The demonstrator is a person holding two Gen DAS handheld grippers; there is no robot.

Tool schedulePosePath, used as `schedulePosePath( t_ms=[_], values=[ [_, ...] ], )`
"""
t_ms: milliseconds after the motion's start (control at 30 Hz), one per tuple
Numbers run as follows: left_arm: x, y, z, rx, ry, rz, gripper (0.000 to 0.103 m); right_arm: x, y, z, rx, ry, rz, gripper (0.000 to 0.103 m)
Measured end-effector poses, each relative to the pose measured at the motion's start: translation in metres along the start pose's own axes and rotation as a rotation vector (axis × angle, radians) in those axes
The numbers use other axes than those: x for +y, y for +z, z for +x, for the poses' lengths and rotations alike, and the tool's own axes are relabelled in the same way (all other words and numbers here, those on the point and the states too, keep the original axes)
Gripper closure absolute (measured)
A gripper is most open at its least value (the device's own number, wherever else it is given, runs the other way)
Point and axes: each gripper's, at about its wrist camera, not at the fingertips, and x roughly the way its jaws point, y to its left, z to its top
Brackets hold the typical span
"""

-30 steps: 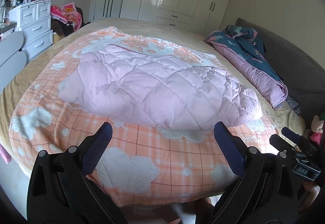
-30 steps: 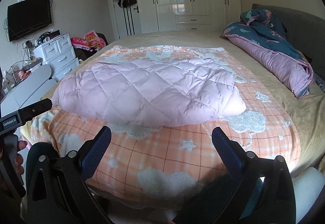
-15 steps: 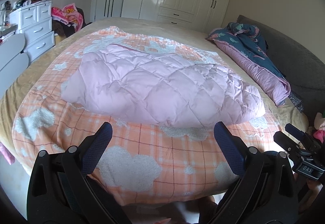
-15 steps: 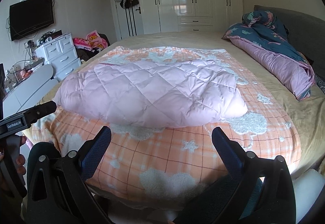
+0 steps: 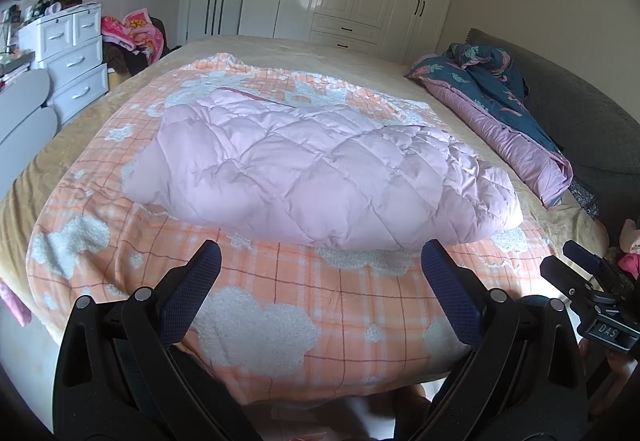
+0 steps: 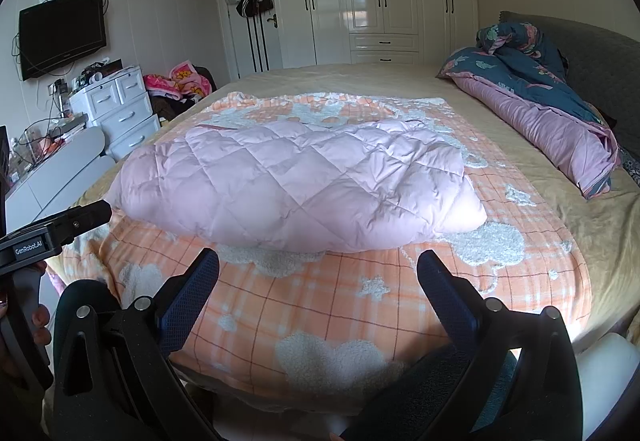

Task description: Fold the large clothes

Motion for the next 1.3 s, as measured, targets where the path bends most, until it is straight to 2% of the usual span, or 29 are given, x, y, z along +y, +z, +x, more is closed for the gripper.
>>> schedulePosePath(
  t_ms=[1300],
  values=[
    [-0.0008,0.0015,-0.004,-0.002,0.015,0.013,0.009,0.0088,0.005,-0.0049,-0.009,0.002,-0.012,0.004]
  ],
)
